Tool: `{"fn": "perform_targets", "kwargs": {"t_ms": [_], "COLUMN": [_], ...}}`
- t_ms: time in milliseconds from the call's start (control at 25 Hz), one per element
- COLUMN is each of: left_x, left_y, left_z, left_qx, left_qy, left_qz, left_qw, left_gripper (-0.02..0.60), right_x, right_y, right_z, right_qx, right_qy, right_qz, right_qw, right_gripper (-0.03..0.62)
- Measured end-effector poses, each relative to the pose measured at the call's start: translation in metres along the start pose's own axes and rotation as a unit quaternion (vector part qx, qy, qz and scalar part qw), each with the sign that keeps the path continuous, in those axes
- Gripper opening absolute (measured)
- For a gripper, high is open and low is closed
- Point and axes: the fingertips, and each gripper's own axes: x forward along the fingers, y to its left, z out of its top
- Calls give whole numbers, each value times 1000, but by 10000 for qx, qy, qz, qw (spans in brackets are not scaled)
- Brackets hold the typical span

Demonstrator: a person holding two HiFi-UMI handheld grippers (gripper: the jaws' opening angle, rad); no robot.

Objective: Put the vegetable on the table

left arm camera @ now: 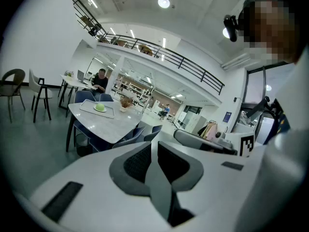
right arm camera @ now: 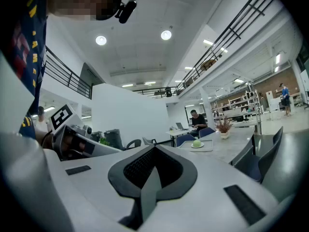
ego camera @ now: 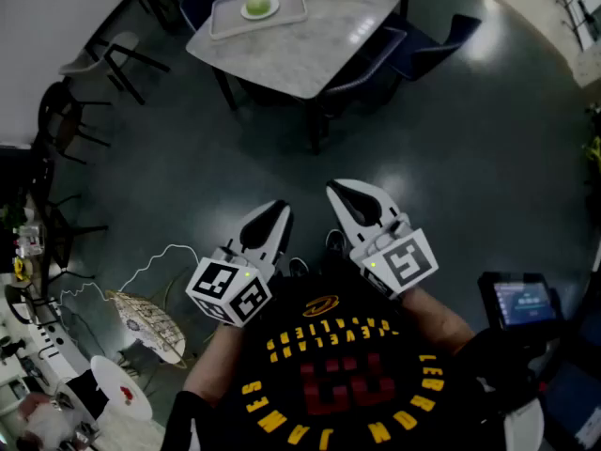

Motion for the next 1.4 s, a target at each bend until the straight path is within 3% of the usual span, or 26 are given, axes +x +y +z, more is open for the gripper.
{"fn": "perform_targets", "kwargs": {"t_ms": [160, 520, 680, 960, 1400], "left_x": [-16, -109, -124, -121, -25], "left_y": [1, 4, -6, -30, -62], "left_z": [-11, -64, -73, -58, -32], "left_qx": [72, -104, -124, 37, 544], "left_qy": [-355, -597, -585, -814, -976], "left_qz": [-60, -125, -139, 119, 350], "left_qw": [9993, 9981, 9981, 9966, 9931], "left_gripper": [44, 44, 44, 44, 43], "right_x": [-6, -33, -44, -59, -63], "right_y": [28, 128, 146, 129, 27], "right_z": [-5, -41, -43, -26, -14], "right_qx": [-194, -561, -500, -345, -8], "right_qy": [-319, 161, 116, -43, -291], "right_qz": [127, 59, 99, 196, 511], "right_qw": [9992, 9983, 9986, 9992, 9983], "right_gripper": [5, 5, 5, 5, 5]}}
